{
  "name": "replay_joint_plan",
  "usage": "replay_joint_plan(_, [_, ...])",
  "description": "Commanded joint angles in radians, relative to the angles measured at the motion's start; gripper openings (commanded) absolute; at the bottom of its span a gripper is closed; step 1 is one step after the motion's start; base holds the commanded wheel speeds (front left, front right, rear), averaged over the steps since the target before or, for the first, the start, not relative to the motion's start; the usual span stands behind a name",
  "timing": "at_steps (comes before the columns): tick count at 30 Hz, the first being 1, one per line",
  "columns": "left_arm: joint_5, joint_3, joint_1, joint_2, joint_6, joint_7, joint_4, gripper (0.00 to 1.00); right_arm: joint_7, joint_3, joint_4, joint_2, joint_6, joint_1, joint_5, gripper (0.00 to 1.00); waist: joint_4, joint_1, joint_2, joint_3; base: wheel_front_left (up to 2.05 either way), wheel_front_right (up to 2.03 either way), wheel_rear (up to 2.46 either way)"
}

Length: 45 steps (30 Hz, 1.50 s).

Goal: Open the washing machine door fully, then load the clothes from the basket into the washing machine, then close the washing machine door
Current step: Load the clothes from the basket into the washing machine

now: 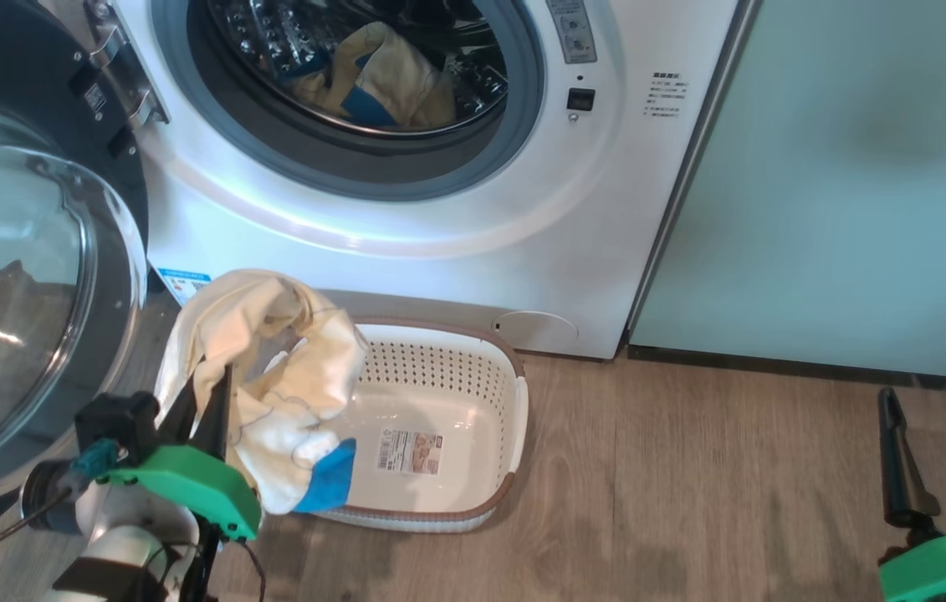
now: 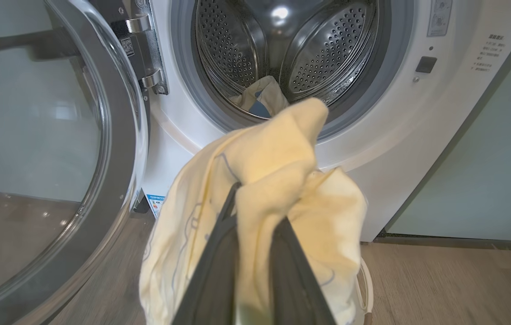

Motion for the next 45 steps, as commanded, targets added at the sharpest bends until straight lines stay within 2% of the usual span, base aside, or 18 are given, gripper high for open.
replay_joint_plan(1, [-0.003, 0.056, -0.033, 0.042, 0.011, -0.003, -0.037, 0.00, 0.004, 0.011, -0.038, -0.011, -0.003, -0.019, -0.006, 1.00, -0.003, 0.0001, -0.0001, -0.001, 0.00, 0.00, 0.00])
replay_joint_plan(27, [-0.029, 0.065, -0.060, 0.041, 0.002, -0.017, -0.016, 0.00, 0.000, 0.026, -0.041, 0.002, -0.003, -0.030, -0.007, 1.00, -0.024, 0.0001, -0.0001, 0.029, 0.00, 0.00, 0.00])
replay_joint_plan(38, [-0.041, 0.074, -0.156, 0.039, -0.007, -0.007, 0.019, 0.00, -0.035, 0.047, -0.031, 0.015, -0.003, -0.072, 0.005, 1.00, -0.100, 0.0001, -0.0001, 0.138, 0.00, 0.00, 0.00])
replay_joint_plan(45, [-0.047, 0.098, -0.281, 0.065, -0.013, 0.020, 0.051, 0.00, -0.082, 0.061, -0.006, 0.027, -0.003, -0.127, 0.019, 1.00, -0.156, 0.0001, -0.0001, 0.254, 0.00, 0.00, 0.00])
